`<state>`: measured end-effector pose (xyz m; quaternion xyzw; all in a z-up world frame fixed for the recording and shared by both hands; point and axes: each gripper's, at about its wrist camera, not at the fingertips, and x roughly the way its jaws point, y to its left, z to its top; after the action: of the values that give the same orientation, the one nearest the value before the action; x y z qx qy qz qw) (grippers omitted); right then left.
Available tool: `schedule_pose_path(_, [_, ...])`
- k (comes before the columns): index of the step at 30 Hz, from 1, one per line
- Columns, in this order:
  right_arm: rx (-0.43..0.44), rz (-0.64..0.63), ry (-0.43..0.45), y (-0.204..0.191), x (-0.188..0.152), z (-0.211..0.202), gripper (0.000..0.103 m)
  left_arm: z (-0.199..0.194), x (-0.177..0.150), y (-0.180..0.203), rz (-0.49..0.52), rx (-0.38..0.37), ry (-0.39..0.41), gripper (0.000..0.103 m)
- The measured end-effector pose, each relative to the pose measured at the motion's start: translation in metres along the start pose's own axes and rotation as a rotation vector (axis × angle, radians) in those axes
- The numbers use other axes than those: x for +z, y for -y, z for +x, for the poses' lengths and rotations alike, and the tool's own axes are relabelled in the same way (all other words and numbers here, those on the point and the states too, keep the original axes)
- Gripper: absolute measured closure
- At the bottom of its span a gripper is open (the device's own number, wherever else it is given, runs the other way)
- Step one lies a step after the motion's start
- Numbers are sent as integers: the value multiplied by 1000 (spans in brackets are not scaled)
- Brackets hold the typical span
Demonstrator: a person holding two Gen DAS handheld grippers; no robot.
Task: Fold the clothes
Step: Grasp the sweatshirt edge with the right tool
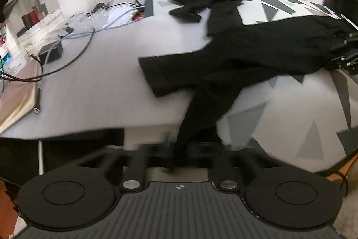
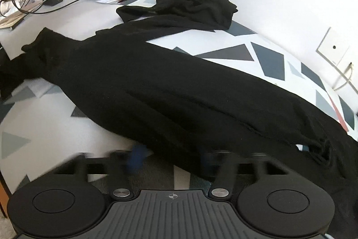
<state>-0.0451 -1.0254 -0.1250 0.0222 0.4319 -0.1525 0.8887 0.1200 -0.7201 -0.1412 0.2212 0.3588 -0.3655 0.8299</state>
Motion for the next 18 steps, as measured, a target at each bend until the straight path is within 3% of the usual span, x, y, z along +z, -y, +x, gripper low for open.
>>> schedule_pose_path(2, [-1, -19, 3, -5, 5, 3, 97, -8, 9, -6, -10, 23, 38, 96])
schedule_pose_path(5, [-28, 56, 86, 7, 12, -16, 98, -28, 26, -12, 3, 96, 173, 96])
schedule_pose_path(8, [-10, 107, 143, 18, 12, -34, 98, -46, 36, -6, 93, 201, 338, 96])
schedule_pose_path(9, [-2, 105, 137, 19, 11, -36, 97, -46, 37, -4, 122, 208, 357, 95])
schedule_pose_path(11, [6, 76, 90, 15, 2, -31, 97, -35, 35, -5, 135, 168, 286, 91])
schedule_pose_path(15, [19, 55, 0, 8, -19, -20, 97, -13, 11, -18, 79, 90, 99, 55])
schedule_pose_path(18, [25, 83, -44, 6, -35, -14, 96, -19, 3, -30, 9, 56, 64, 51])
